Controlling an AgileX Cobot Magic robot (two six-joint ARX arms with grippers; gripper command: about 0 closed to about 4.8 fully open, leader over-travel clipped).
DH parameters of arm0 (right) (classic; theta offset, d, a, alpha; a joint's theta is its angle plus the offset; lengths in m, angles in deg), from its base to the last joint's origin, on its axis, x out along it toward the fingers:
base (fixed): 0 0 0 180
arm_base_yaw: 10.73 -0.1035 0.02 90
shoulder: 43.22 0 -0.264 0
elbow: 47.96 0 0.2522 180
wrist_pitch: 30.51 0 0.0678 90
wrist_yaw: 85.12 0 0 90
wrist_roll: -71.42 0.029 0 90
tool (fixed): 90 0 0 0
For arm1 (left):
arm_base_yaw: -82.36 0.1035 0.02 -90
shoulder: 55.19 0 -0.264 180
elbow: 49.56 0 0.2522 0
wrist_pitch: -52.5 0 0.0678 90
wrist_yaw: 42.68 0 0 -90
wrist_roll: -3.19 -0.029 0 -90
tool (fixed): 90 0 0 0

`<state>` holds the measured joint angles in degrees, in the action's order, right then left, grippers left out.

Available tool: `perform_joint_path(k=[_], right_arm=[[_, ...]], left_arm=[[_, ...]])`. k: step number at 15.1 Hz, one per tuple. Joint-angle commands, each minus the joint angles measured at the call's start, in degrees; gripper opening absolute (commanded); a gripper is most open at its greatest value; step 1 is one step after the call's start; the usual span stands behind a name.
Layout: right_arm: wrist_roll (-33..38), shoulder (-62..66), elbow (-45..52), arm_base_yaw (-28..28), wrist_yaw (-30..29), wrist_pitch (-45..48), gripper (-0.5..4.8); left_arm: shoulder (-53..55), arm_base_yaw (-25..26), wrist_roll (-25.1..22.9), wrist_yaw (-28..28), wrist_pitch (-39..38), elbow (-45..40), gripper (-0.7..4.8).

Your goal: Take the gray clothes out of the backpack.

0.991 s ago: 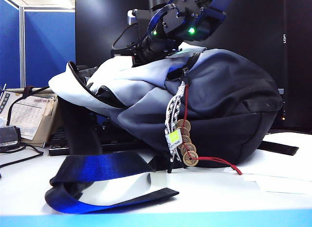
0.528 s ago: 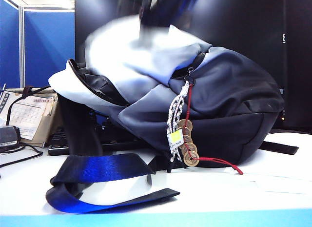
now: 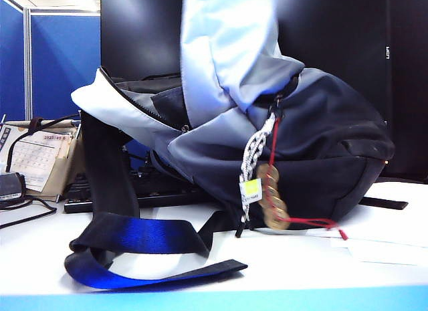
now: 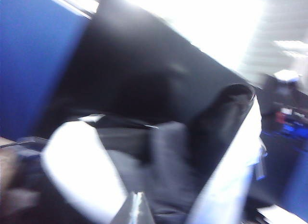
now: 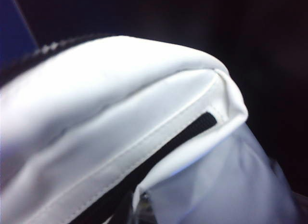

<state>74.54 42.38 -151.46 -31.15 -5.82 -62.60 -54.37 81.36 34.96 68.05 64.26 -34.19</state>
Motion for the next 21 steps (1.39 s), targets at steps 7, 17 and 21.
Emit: perform_joint_path(k=[7, 17, 21], right_arm=[[-2.34, -1.66, -0.42, 1.53, -8.96, -10.21, -0.01], [-3.78, -1.62, -0.39, 1.53, -10.71, -11.82, -0.01], [-3.80, -1.62, -0.39, 1.53, -10.75, -12.00, -0.01]], left_arm=[[64.04, -0.63, -33.40, 40.09, -1.42, 43.85, -0.05], [98.07, -12.83, -40.94, 24.85, -2.69, 67.69, 3.42], [104.26, -15.63, -38.66, 21.94, -2.62, 67.76, 4.07]])
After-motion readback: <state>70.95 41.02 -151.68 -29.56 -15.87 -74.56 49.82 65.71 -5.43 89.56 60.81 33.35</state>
